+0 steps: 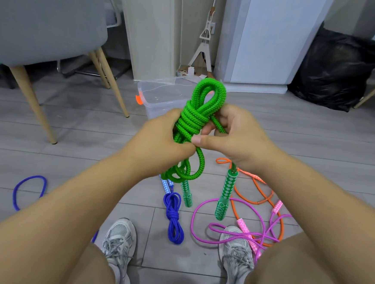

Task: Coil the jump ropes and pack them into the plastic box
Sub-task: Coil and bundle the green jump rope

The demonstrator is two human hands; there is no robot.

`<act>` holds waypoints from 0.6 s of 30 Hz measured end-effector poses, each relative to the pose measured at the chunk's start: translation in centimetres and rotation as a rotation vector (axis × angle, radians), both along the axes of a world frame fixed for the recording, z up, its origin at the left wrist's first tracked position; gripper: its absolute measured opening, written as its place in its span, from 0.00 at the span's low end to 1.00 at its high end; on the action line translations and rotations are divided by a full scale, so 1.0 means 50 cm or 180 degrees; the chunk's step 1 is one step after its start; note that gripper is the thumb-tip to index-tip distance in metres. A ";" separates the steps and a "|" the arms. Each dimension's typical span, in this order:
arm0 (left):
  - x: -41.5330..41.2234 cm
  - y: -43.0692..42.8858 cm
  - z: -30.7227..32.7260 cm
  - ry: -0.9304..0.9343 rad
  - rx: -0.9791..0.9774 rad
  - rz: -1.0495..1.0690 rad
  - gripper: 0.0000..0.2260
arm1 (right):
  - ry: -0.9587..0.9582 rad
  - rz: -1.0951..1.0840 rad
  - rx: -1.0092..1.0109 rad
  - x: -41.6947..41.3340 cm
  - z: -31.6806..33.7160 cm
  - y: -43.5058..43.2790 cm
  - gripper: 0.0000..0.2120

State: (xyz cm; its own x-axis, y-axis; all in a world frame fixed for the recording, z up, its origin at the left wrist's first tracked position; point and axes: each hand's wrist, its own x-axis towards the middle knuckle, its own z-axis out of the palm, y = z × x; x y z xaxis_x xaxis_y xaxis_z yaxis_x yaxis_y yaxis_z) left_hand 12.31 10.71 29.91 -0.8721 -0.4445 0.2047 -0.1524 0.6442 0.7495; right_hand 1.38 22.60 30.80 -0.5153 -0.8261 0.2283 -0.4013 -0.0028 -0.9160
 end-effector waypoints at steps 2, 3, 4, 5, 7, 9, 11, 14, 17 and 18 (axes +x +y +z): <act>0.000 -0.003 0.002 -0.0069 0.0075 -0.0046 0.14 | -0.0039 0.0063 0.0059 -0.001 0.001 0.003 0.18; 0.000 -0.005 0.004 -0.0104 0.0144 -0.0090 0.15 | -0.0060 0.0094 0.0093 -0.002 0.003 0.004 0.19; 0.000 -0.009 0.006 -0.0139 0.0212 -0.0148 0.15 | -0.0058 0.0117 0.0144 -0.003 0.006 0.005 0.19; 0.000 -0.012 0.008 -0.0177 0.0262 -0.0207 0.15 | -0.0014 0.0124 0.0198 -0.003 0.008 0.007 0.19; 0.001 -0.019 0.011 -0.0266 0.0314 -0.0317 0.15 | 0.0123 0.0129 0.0301 0.000 0.013 0.009 0.19; 0.004 -0.023 0.013 -0.0316 0.0384 -0.0400 0.16 | 0.0224 0.0163 0.0391 0.004 0.014 0.010 0.19; 0.006 -0.025 0.013 -0.0316 0.0484 -0.0421 0.19 | 0.0285 0.0217 0.0495 0.004 0.013 0.010 0.21; 0.004 -0.025 0.013 -0.0298 0.0530 -0.0387 0.20 | 0.0593 0.0246 0.0724 0.003 0.011 0.010 0.25; 0.005 -0.021 0.017 -0.0273 0.0696 -0.0462 0.19 | 0.0847 0.0175 0.0827 0.004 0.008 0.009 0.25; 0.006 -0.022 0.017 -0.0282 0.0740 -0.0505 0.19 | 0.0921 0.0164 0.0814 0.004 0.007 0.009 0.25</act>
State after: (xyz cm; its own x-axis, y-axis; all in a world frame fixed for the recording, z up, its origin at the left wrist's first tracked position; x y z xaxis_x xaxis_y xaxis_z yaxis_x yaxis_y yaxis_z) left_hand 12.60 9.60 30.78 -0.9443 -0.3273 0.0333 -0.1350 0.4778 0.8680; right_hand 1.60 23.06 31.16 -0.4163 -0.8982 0.1415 -0.6483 0.1841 -0.7388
